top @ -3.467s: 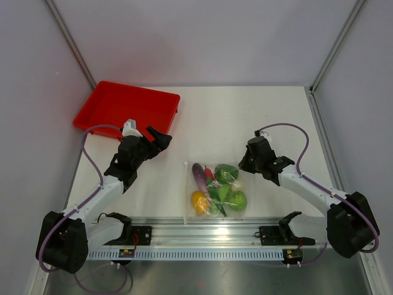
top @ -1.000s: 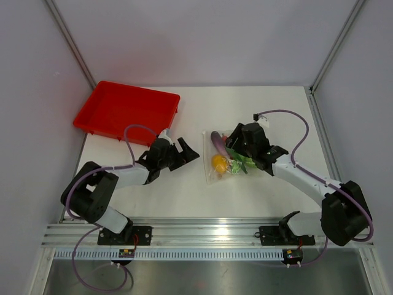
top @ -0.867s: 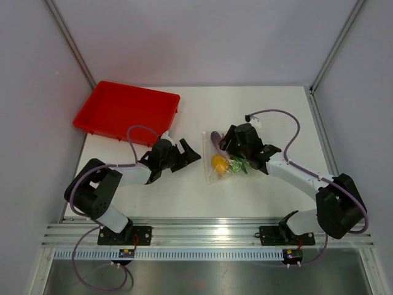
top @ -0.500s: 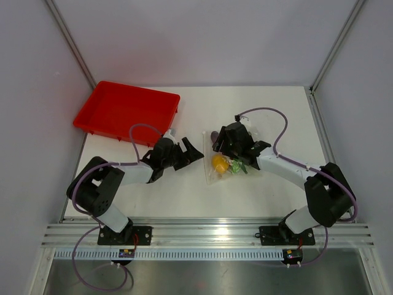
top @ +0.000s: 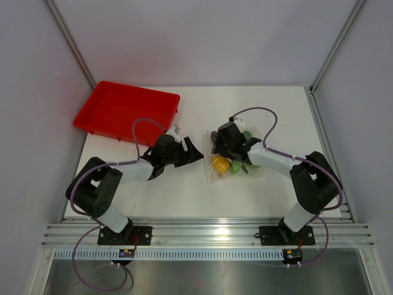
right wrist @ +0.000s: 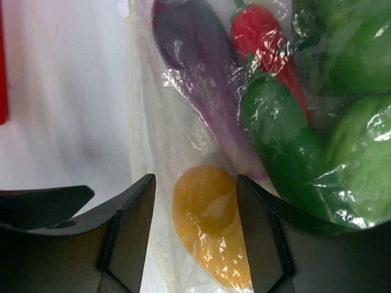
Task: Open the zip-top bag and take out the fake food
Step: Move the zipper food storage bag to the center of the board, then adjust the zipper food storage bag at the center of the board.
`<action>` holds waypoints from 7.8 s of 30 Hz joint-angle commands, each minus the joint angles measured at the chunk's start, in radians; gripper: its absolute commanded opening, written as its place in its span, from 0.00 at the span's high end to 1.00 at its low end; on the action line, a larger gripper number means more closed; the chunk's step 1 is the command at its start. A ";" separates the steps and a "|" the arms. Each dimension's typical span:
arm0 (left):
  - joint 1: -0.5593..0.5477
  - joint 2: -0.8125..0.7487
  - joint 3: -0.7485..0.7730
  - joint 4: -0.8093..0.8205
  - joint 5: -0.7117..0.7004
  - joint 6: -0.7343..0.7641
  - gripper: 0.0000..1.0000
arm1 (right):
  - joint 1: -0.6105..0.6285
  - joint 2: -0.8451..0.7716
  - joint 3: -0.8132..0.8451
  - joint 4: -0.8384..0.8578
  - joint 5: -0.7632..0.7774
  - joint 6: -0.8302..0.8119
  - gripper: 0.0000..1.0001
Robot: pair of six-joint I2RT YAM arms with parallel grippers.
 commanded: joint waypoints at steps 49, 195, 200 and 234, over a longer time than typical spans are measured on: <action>-0.077 0.204 0.216 -0.053 0.055 0.114 0.26 | 0.009 -0.014 0.001 0.068 -0.001 -0.004 0.39; -0.099 -0.071 -0.013 0.308 -0.036 0.058 0.35 | -0.096 -0.230 -0.122 -0.098 0.179 0.214 0.44; -0.088 -0.129 -0.002 0.129 -0.117 0.071 0.06 | -0.096 -0.230 -0.119 -0.099 0.174 0.204 0.44; -0.071 -0.082 -0.007 -0.188 -0.060 0.020 0.08 | -0.064 -0.277 -0.148 0.008 -0.033 0.044 0.34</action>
